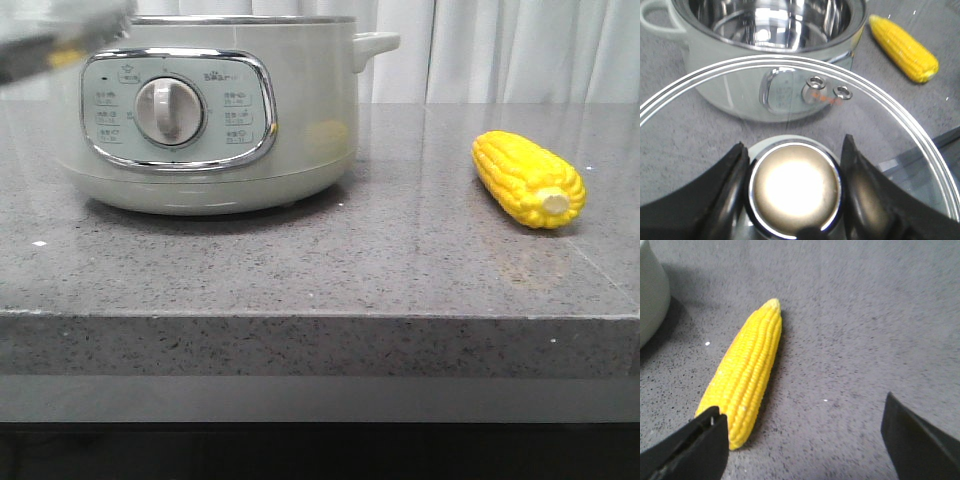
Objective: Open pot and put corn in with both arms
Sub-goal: 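Grasp the yellow corn cob with the right gripper and lift it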
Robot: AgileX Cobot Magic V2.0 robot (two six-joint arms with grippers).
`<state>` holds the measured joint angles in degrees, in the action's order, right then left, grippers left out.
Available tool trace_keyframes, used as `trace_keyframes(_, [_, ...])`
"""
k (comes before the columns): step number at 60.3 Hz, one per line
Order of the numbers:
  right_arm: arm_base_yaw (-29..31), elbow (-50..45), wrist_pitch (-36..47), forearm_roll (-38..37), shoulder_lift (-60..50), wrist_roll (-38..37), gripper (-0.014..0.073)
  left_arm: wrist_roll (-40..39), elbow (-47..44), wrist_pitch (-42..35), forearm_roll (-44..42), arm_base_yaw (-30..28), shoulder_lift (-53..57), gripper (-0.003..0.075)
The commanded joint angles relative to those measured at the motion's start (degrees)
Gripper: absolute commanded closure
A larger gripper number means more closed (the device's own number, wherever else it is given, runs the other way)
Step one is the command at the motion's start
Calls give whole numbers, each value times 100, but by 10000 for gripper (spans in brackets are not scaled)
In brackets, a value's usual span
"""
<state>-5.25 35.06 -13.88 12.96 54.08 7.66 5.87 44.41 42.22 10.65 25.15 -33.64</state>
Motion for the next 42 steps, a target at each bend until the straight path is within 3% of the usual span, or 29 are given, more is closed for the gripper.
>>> trace_keyframes(1, [-139, 504, 506, 95, 479, 8, -41, -1, 211, -881, 170, 37, 136, 595])
trace_keyframes(17, [-734, 1617, 340, 194, 2208, 8, -41, -1, 211, -883, 170, 37, 149, 595])
trace_keyframes(35, [-749, 2242, 60, 591, 3218, 8, -36, -1, 211, -883, 170, 37, 149, 595])
trace_keyframes(42, [-749, 2266, 44, 595, 3244, 8, 83, -1, 211, -883, 170, 37, 149, 595])
